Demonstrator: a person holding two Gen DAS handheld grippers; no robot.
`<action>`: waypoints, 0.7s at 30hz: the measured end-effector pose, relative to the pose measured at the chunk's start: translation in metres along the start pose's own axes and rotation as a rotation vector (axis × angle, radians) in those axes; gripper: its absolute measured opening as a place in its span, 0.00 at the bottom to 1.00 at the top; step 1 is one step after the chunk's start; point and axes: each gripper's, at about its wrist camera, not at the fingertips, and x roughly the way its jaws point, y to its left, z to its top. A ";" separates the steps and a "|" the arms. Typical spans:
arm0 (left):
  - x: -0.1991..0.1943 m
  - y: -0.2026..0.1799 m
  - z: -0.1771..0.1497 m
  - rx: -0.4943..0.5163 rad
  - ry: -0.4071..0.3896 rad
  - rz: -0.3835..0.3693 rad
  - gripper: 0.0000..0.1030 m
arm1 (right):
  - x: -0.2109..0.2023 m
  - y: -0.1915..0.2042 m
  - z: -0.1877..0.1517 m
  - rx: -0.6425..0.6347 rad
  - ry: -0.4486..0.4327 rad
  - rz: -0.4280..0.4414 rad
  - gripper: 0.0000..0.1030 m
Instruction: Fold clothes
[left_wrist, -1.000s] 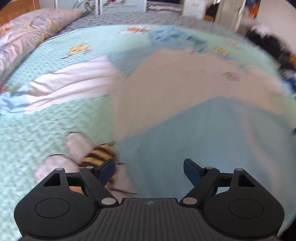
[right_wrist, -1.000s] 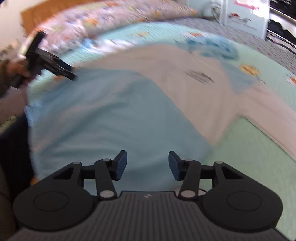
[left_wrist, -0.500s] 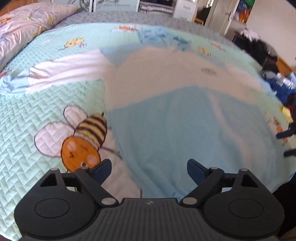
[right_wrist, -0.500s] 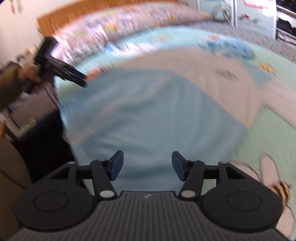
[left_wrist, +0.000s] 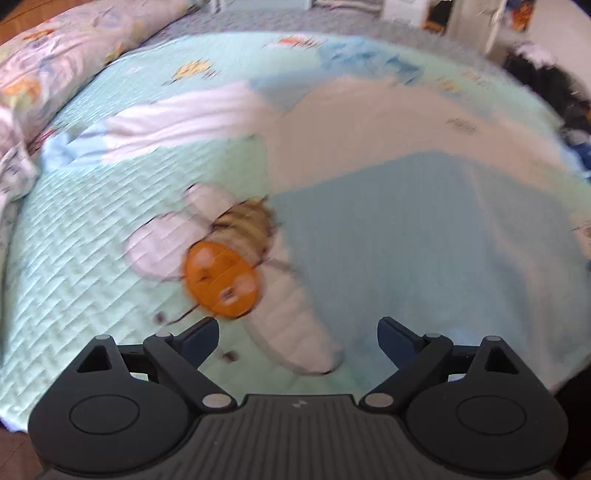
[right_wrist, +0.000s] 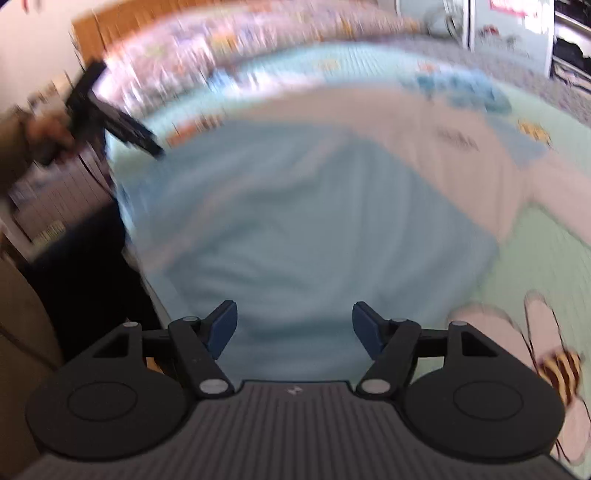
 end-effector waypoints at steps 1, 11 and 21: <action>0.003 -0.014 -0.001 0.043 0.002 -0.024 0.92 | 0.006 0.002 -0.004 -0.017 0.029 -0.007 0.70; 0.019 -0.023 -0.017 0.088 0.087 0.019 0.91 | -0.015 0.006 -0.019 -0.024 0.020 -0.038 0.70; 0.033 -0.022 -0.017 0.118 0.155 0.034 0.94 | -0.003 0.016 -0.035 -0.101 0.100 -0.043 0.75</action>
